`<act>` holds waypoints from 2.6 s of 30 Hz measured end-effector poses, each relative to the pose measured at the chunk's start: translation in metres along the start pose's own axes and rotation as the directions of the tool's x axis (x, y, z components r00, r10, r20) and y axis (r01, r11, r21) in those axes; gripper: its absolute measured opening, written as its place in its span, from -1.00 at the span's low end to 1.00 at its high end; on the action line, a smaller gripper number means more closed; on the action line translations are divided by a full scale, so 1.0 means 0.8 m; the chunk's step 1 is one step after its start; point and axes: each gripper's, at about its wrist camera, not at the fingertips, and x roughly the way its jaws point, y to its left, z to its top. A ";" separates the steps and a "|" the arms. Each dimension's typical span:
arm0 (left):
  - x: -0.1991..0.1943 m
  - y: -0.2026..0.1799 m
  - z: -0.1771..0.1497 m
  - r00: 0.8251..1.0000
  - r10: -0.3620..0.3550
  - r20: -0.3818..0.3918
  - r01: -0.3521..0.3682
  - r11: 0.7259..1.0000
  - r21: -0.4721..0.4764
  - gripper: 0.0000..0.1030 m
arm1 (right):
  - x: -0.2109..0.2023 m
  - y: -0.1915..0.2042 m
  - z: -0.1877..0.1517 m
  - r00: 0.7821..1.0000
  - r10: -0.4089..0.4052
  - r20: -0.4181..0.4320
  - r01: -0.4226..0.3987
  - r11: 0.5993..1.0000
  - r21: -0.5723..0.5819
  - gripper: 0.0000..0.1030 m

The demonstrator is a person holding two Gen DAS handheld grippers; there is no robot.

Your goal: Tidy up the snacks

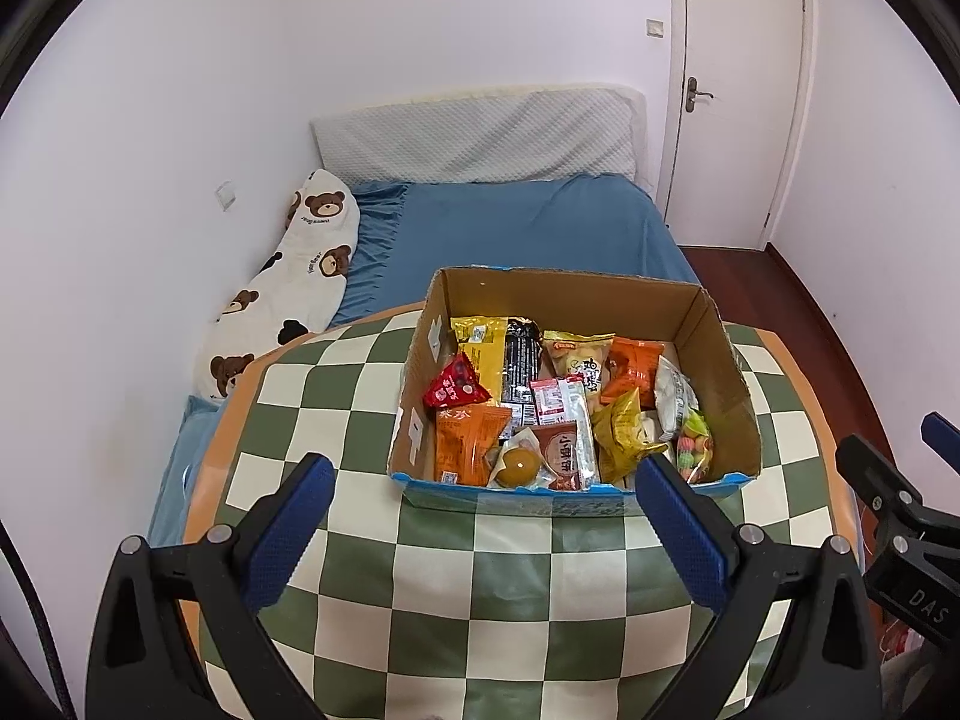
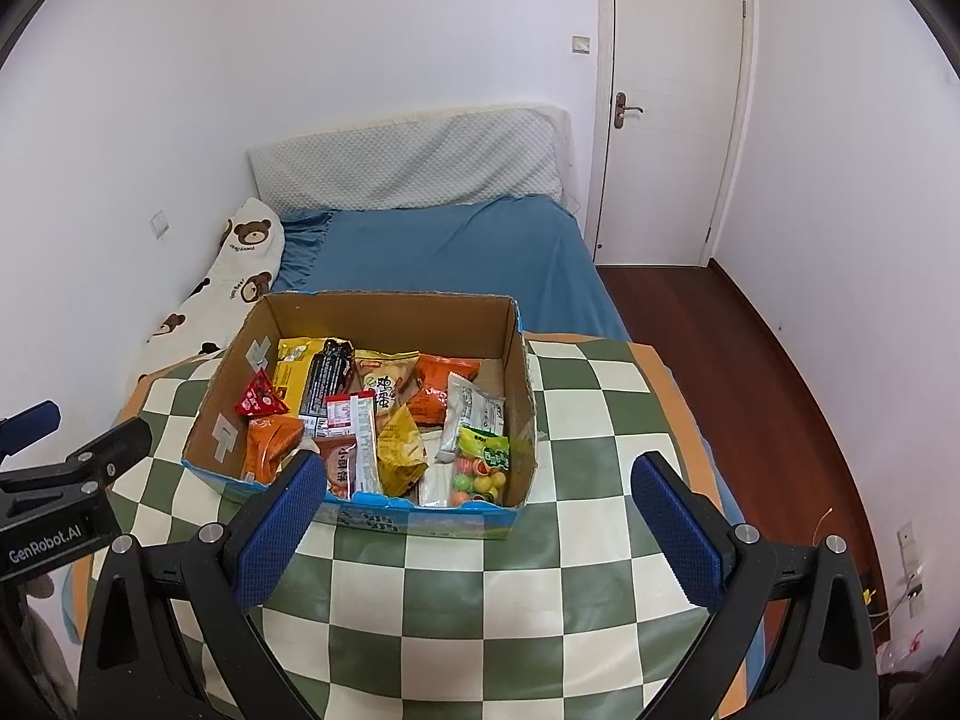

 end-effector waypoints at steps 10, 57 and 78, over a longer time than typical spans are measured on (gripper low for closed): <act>-0.007 -0.003 0.000 1.000 -0.004 0.015 0.004 1.000 0.006 0.99 | -0.001 0.000 0.001 1.000 0.000 0.004 0.000 1.000 0.001 1.00; -0.021 -0.005 -0.010 1.000 -0.022 0.021 0.021 0.999 0.033 0.99 | -0.012 -0.007 0.006 1.000 0.020 0.002 -0.020 1.000 0.000 1.00; -0.025 -0.006 -0.009 0.999 -0.025 0.028 0.024 0.999 0.037 0.99 | -0.015 -0.006 0.005 1.000 0.016 0.011 -0.016 1.000 0.001 1.00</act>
